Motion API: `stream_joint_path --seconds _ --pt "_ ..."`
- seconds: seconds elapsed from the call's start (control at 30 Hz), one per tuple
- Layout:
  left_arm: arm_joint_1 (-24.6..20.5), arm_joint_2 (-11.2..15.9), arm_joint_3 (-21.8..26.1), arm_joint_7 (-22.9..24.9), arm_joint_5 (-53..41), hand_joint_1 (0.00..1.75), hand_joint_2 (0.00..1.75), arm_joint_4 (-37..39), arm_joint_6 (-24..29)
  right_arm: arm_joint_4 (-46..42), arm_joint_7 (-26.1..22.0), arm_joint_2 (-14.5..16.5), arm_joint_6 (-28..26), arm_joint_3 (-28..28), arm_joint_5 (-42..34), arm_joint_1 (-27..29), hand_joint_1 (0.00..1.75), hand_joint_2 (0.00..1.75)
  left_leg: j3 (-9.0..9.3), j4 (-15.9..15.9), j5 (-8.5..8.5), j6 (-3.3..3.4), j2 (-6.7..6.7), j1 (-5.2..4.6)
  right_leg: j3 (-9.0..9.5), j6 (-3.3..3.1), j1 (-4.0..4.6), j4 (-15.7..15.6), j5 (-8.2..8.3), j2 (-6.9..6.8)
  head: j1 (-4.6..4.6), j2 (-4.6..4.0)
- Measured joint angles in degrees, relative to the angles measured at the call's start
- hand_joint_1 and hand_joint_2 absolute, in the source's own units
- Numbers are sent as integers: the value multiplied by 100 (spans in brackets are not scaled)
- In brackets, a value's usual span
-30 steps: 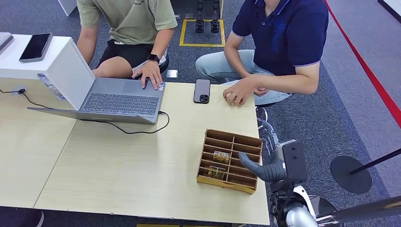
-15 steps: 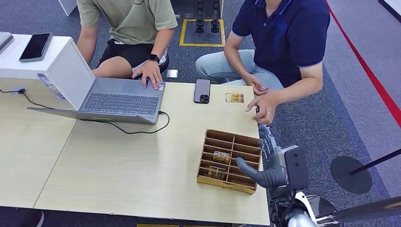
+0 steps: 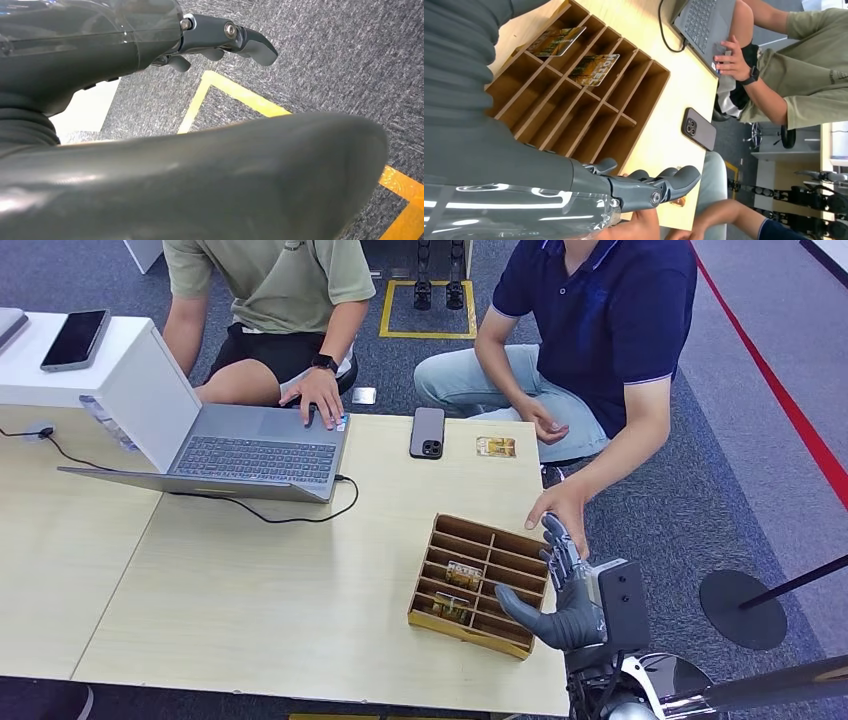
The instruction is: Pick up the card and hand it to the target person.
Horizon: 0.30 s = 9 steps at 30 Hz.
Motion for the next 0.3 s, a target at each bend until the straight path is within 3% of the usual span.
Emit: stream_joint_path --seconds 0.3 --pt "0 0 0 53 -13 0 0 0 0 0 -37 -30 -45 52 -46 14 0 175 0 0 0 0 0 0 0 0 0 0 0 0 0 0"
